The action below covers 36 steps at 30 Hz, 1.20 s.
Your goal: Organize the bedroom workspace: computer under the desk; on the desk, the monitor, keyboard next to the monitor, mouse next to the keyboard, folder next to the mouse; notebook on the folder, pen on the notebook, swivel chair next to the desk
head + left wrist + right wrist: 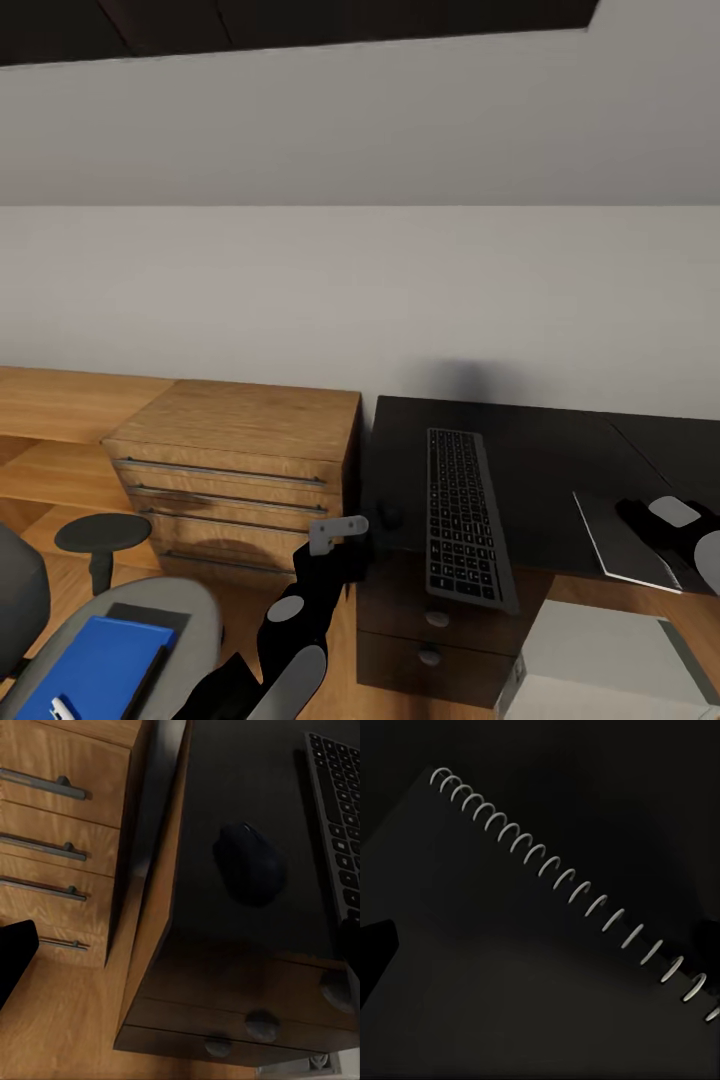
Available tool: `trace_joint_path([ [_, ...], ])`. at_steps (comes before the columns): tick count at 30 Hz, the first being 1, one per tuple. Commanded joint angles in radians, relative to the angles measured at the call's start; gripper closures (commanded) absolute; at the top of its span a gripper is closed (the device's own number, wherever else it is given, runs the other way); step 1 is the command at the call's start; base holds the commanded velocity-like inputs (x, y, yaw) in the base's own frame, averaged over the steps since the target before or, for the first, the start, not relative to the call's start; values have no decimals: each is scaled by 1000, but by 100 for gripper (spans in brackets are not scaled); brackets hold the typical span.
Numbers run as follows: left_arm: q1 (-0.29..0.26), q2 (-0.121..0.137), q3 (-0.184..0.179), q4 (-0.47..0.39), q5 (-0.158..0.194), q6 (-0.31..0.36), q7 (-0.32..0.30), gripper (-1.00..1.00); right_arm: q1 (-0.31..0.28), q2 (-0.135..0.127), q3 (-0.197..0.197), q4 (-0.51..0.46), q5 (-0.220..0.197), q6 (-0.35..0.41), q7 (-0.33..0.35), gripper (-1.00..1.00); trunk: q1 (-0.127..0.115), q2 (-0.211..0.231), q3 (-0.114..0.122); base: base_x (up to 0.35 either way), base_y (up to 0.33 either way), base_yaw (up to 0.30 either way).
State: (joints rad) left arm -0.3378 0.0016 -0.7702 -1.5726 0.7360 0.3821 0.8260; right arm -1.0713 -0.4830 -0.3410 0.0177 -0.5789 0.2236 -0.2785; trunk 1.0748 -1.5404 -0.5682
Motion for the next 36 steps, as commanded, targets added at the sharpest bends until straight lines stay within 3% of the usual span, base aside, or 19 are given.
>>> trace_joint_path([
  [1,-1,0,-2,-1,4,4,8,-100,-1,0,-23,2,-3,3,-4,-100,0,-1,-1,-3,13,0],
  [23,-2,-1,-5,0,4,3,8,-100,-1,11,-22,0,4,-6,-2,-100,0,-1,-1,-68,7,0],
  [29,-1,-2,-21,1,4,3,8,-100,-1,12,-21,-1,5,-8,-2,-100,0,-1,-1,-29,3,0],
  [36,-1,-2,-35,1,2,3,8,-100,-1,12,-21,-1,5,-9,-1,-100,-27,48,21,-6,1,0],
])
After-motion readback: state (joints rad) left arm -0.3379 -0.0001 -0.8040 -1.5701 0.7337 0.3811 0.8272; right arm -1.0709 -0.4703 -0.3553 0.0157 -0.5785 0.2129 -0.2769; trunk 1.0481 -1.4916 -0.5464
